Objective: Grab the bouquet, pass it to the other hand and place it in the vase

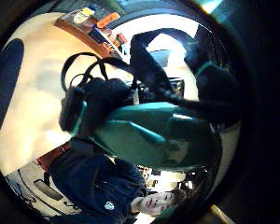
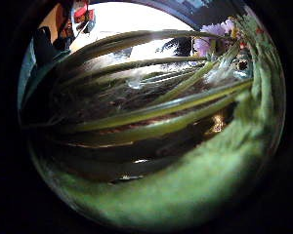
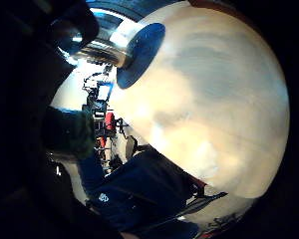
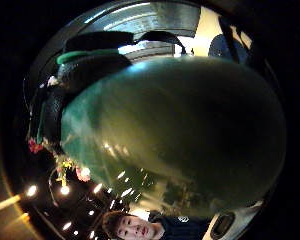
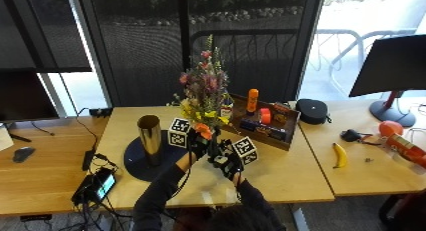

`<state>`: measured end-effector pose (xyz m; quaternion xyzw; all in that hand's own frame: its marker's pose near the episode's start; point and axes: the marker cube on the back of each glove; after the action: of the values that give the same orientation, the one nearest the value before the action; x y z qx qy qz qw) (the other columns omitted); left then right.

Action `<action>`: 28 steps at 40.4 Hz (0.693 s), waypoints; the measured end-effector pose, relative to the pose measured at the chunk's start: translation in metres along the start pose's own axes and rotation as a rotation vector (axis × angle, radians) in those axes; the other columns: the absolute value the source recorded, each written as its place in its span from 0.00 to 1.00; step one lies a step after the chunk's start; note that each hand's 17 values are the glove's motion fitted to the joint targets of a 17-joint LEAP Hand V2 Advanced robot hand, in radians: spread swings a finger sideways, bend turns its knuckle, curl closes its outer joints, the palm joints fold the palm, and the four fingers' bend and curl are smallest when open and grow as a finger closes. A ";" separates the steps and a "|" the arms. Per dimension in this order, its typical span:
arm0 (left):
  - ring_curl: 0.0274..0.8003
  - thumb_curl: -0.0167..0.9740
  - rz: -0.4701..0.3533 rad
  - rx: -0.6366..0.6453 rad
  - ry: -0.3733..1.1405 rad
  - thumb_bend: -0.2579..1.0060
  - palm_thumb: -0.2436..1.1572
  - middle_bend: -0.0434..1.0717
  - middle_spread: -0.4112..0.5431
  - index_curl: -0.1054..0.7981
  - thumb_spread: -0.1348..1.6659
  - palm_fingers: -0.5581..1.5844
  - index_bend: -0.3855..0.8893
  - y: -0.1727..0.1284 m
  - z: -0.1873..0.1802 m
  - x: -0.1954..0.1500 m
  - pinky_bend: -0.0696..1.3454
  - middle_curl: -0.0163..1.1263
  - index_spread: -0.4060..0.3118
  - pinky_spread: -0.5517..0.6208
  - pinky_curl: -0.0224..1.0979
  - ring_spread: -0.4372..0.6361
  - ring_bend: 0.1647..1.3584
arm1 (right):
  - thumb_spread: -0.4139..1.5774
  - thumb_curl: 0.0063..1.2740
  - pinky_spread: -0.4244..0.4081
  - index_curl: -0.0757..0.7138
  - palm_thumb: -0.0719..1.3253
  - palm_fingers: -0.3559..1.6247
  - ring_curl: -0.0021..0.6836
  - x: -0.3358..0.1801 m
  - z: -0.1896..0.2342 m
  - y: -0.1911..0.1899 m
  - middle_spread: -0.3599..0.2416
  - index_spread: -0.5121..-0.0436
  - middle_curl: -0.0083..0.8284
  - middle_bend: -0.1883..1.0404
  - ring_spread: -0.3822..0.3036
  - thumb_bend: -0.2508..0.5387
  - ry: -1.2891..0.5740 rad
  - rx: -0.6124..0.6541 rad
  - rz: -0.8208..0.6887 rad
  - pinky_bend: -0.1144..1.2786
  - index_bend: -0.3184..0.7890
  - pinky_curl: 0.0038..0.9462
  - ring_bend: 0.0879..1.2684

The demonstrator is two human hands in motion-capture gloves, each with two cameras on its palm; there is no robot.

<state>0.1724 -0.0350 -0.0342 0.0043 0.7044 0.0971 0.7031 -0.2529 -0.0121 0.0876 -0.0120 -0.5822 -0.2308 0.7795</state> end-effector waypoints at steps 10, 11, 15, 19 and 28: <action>0.52 0.43 0.084 0.105 -0.069 0.20 0.78 0.64 0.15 0.56 0.72 0.82 0.47 0.014 -0.033 0.078 0.18 0.49 0.31 0.30 0.34 0.13 0.48 | 0.38 0.58 0.28 0.74 0.83 0.60 0.80 0.016 -0.023 0.009 0.22 0.50 0.74 0.35 0.22 0.28 0.133 -0.007 0.034 0.32 0.38 0.51 0.24; 0.53 0.43 0.095 0.119 -0.066 0.21 0.79 0.65 0.14 0.56 0.72 0.82 0.47 0.017 -0.038 0.090 0.18 0.50 0.31 0.30 0.35 0.13 0.49 | 0.40 0.58 0.30 0.73 0.83 0.60 0.79 0.018 -0.028 0.010 0.21 0.50 0.73 0.35 0.23 0.28 0.152 0.005 0.038 0.32 0.38 0.50 0.23; 0.55 0.43 0.100 0.194 -0.059 0.21 0.80 0.65 0.13 0.58 0.73 0.82 0.45 0.018 -0.059 0.119 0.20 0.51 0.31 0.29 0.37 0.12 0.50 | 0.47 0.57 0.34 0.68 0.83 0.60 0.75 0.020 -0.044 0.014 0.20 0.49 0.70 0.33 0.25 0.30 0.166 0.029 0.053 0.32 0.39 0.48 0.19; 0.56 0.44 0.128 0.314 -0.084 0.21 0.82 0.64 0.12 0.60 0.73 0.82 0.45 0.022 -0.085 0.158 0.20 0.52 0.32 0.28 0.38 0.12 0.50 | 0.52 0.56 0.36 0.65 0.83 0.59 0.72 0.020 -0.066 0.018 0.22 0.48 0.68 0.32 0.27 0.31 0.163 0.074 0.078 0.33 0.39 0.48 0.16; 0.58 0.45 0.146 0.501 -0.139 0.20 0.83 0.64 0.12 0.62 0.73 0.81 0.44 0.019 -0.137 0.209 0.20 0.54 0.32 0.27 0.41 0.12 0.49 | 0.63 0.55 0.40 0.54 0.82 0.53 0.70 0.022 -0.098 0.019 0.21 0.50 0.66 0.32 0.31 0.31 0.164 0.146 0.129 0.38 0.34 0.48 0.17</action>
<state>0.0321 -0.0047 -0.2392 0.2357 0.6543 -0.0303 0.7179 -0.1527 -0.0305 0.0813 0.0264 -0.5298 -0.1374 0.8365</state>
